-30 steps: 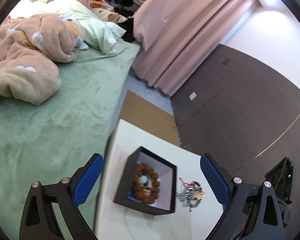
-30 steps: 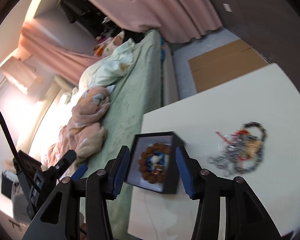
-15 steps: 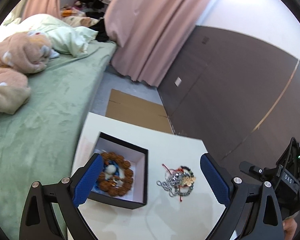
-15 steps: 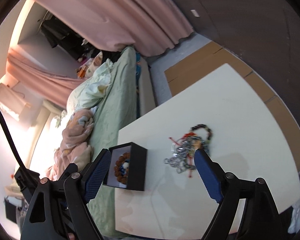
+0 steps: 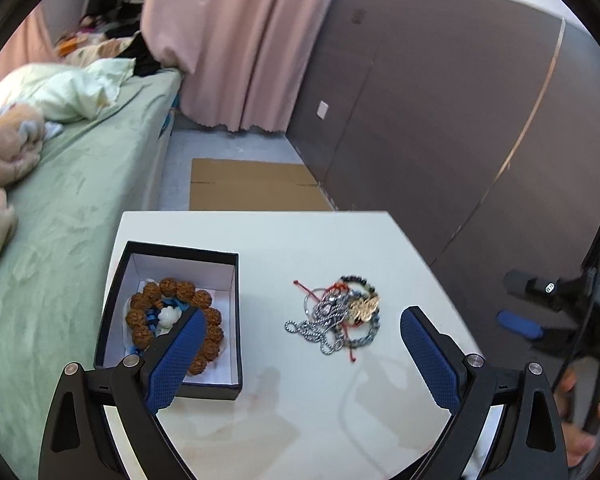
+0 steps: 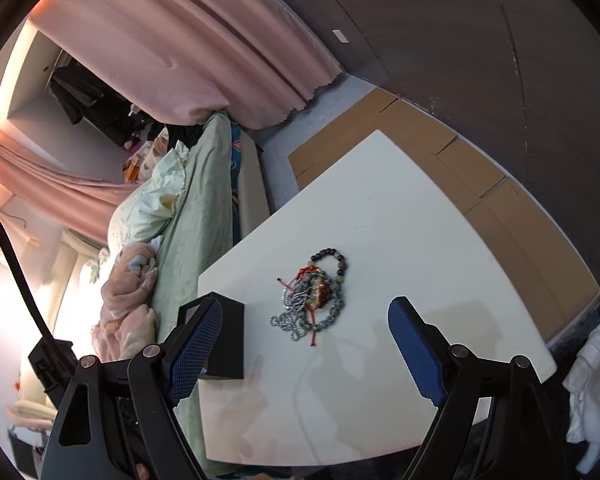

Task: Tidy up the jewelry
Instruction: 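Move the left tool to the silver chain and close on it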

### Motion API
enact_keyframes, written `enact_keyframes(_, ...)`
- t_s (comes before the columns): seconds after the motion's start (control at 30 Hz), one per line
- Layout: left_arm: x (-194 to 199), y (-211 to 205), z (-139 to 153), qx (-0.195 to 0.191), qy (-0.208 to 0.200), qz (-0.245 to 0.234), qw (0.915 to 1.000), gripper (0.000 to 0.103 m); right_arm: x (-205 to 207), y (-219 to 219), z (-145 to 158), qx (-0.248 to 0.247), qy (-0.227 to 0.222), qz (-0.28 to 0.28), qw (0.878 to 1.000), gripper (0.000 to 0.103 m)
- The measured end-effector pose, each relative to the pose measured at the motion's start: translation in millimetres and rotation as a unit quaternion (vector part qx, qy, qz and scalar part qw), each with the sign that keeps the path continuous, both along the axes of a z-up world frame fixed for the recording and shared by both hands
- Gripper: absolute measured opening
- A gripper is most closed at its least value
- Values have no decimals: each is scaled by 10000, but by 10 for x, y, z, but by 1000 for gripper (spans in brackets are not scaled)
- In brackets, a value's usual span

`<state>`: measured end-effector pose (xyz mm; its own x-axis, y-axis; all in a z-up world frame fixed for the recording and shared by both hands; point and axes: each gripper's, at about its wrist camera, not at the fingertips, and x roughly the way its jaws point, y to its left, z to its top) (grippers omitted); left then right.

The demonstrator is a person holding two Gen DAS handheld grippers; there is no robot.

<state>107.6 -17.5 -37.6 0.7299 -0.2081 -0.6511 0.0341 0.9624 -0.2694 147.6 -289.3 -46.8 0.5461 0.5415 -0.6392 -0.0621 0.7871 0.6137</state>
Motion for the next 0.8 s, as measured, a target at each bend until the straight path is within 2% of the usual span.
enact_keyframes(0.1,46,-69,-29,292,73,-132,9995,95,15,-68,-19,-71,67,-35,9999,86)
enact_keyframes(0.37,194,-210,-176,785,393,-515,9948,77,144,-277,-97,-52,272,-87,9996,86)
enact_keyframes(0.47,260,-295,-249,926,533,-673,9920,68,192,-321,-169,98,465,-44,9989,86)
enact_keyframes(0.53,302,-368,-296,1055,601,-771,9896,62,236,-328,-213,-3,589,-32,9983,86)
enact_keyframes(0.7,390,-549,-410,1413,700,-972,9827,55,312,-339,-232,-26,642,7,9979,86)
enact_keyframes(0.8,471,-630,-485,1557,814,-1064,9787,47,345,-357,-247,18,687,-15,9976,86)
